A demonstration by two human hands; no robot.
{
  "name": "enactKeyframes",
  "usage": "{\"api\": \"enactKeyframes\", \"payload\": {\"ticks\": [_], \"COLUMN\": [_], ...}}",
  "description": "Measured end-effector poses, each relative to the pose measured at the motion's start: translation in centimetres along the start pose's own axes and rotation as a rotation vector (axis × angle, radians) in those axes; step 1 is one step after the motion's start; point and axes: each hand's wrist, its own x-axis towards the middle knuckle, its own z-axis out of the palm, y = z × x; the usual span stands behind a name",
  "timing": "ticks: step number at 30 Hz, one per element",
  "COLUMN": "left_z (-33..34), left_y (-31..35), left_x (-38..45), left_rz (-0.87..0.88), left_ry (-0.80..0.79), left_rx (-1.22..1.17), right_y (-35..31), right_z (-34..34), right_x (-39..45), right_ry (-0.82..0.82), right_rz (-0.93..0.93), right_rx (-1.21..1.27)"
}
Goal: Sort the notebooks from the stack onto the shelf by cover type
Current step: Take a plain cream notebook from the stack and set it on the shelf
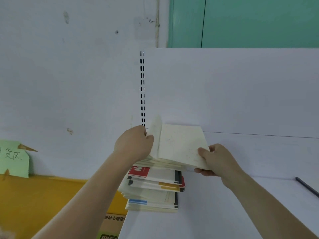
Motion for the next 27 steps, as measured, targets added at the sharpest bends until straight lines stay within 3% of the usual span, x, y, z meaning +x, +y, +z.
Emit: {"api": "enactKeyframes", "payload": {"ticks": [5, 11, 18, 27], "left_z": [1.3, 3.5, 4.1, 4.3], "left_y": [0.7, 2.3, 3.0, 2.3], "left_x": [-2.0, -4.4, -5.3, -5.4], "left_rz": [-0.013, -0.010, 0.145, 0.099], "left_ry": [0.052, -0.006, 0.064, 0.230], "left_rx": [-0.690, -1.011, -0.896, -0.933], "right_y": [0.5, 0.2, 0.2, -0.4], "right_z": [-0.1, 0.1, 1.0, -0.6], "right_x": [0.4, -0.6, -1.9, -2.8], "right_ry": [0.143, 0.181, 0.228, 0.069], "right_rz": [-0.127, -0.208, -0.361, -0.312], "right_rx": [-0.087, 0.057, 0.034, 0.126]}}
